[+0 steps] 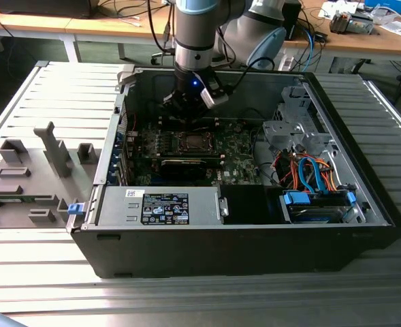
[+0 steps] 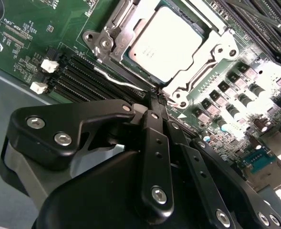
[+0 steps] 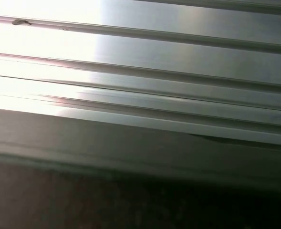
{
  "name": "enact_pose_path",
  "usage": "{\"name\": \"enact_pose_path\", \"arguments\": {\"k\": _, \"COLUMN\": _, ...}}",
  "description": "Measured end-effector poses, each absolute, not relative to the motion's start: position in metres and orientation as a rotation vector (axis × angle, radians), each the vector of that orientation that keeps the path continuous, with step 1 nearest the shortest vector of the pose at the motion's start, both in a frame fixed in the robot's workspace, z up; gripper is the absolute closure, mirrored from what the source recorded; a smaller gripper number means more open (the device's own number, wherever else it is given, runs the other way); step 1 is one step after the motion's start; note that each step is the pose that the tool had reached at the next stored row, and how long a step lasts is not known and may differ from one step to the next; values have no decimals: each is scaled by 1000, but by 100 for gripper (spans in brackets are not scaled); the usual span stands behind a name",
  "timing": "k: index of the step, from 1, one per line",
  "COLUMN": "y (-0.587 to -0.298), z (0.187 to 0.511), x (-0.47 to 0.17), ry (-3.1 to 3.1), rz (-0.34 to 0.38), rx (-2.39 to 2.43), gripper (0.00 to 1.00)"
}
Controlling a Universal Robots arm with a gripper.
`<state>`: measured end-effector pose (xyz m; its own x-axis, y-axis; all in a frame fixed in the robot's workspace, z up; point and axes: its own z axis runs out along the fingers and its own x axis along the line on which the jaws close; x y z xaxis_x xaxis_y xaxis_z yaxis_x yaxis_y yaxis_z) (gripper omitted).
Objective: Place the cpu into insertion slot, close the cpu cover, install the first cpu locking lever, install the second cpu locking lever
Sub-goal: 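Install the first cpu locking lever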
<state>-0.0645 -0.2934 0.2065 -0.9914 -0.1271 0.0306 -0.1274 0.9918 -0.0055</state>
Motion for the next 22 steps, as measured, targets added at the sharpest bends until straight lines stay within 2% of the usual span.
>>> {"name": "enact_pose_path", "arguments": {"k": 22, "y": -293, "z": 201, "x": -40, "ry": -3105, "rz": 12, "rx": 198, "gripper": 89}}
